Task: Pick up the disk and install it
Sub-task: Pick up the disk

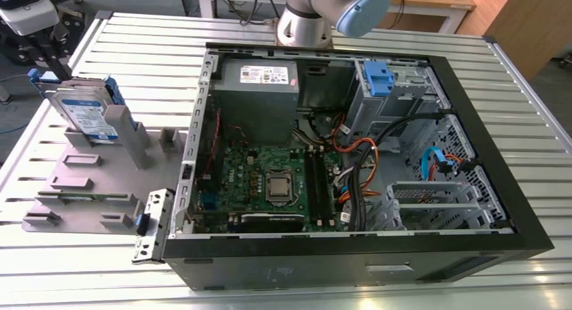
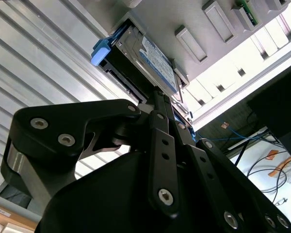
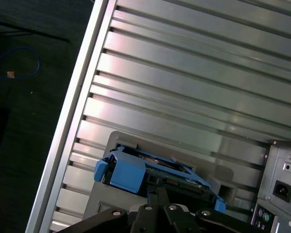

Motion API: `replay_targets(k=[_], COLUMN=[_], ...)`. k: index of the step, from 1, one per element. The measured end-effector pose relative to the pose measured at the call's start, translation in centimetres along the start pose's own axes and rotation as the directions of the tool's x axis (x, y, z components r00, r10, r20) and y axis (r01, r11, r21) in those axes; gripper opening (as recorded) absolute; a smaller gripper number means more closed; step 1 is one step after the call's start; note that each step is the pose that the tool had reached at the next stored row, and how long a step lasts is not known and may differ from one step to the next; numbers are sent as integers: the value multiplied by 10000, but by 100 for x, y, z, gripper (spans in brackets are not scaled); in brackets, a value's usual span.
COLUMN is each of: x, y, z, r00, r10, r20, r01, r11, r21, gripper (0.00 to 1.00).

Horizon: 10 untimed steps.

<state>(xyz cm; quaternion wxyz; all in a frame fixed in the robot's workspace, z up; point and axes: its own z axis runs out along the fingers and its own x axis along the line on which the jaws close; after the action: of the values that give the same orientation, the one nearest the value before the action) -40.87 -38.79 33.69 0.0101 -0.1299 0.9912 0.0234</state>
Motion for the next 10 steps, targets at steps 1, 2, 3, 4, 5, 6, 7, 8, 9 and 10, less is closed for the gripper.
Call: replay_targets(k=[1,2,3,4,5,6,7,8,9,10], x=[0,0,0,0,0,0,0,0,0,0], y=[0,0,0,0,0,0,0,0,0,0], z=[0,0,0,0,0,0,0,0,0,1], r00=[10000,10000,10000,10000,10000,10000,10000,10000,9999,9998], r10=[0,0,0,-1,-1,-6,-23,-67,-130,-210], r20=[0,1,0,0,0,0,-1,-2,-5,-8], r01=[0,0,0,1,1,6,23,67,130,210], r11=[10000,10000,10000,10000,10000,10000,10000,10000,9999,9998], r21=[0,0,0,0,0,0,-1,-2,-4,-6], gripper=[11,11,11,11,11,11,11,11,11,11])
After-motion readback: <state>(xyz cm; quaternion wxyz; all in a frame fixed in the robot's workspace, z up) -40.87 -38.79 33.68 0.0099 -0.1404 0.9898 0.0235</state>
